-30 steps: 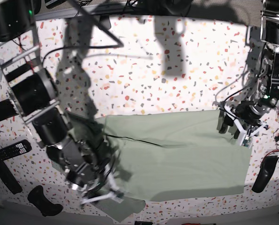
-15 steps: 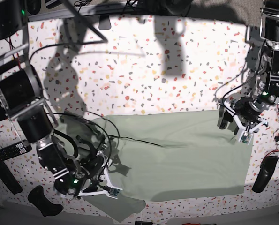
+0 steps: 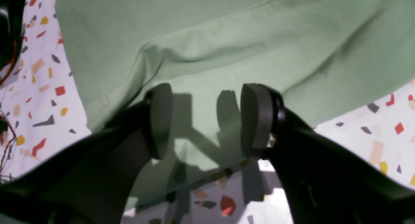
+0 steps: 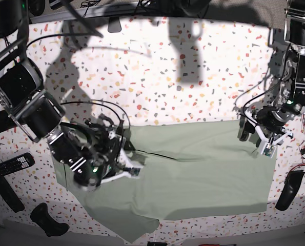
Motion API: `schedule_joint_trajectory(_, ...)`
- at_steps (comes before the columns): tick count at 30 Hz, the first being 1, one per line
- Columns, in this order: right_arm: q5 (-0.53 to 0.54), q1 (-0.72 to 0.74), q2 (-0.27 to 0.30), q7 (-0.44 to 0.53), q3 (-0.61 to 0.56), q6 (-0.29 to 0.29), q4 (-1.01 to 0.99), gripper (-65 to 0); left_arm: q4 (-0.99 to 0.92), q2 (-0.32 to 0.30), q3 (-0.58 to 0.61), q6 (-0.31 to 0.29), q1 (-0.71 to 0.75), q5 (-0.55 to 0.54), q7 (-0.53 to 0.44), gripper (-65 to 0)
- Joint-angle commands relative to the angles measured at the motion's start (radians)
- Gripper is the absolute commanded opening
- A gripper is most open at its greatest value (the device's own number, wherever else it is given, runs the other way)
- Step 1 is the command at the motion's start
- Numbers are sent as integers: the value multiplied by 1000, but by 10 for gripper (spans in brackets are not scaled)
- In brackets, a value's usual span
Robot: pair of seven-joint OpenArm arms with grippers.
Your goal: Fold the T-shirt properly
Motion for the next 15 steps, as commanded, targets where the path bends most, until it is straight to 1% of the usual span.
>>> schedule_joint_trajectory(1, -19, 47, 3, 13, -11, -2, 13, -353, 19, -16, -9, 3, -22, -5, -27, -338)
schedule_joint_trajectory(3, -74, 48, 3, 29, -37, -2, 13, -383, 19, -16, -9, 3, -22, -5, -27, -338)
schedule_joint_trajectory(5, -121, 46, 3, 40, -39, -2, 13, -401, 19, -16, -9, 3, -22, -5, -27, -338)
schedule_joint_trajectory(8, -151, 47, 3, 50, -35, -2, 13, -405, 19, -16, -9, 3, -22, -5, -27, -338)
schedule_joint_trajectory(10, -158, 47, 3, 76, -35, -2, 13, -442, 19, -16, -9, 3, -22, -5, -27, -338)
schedule_joint_trajectory(13, -158, 47, 3, 111, -35, -2, 13, -530, 19, -16, -9, 3, -22, -5, -27, -338)
schedule_joint_trajectory(15, -158, 47, 3, 132, -35, -2, 13, -540, 19, -16, -9, 3, -22, -5, -27, -338)
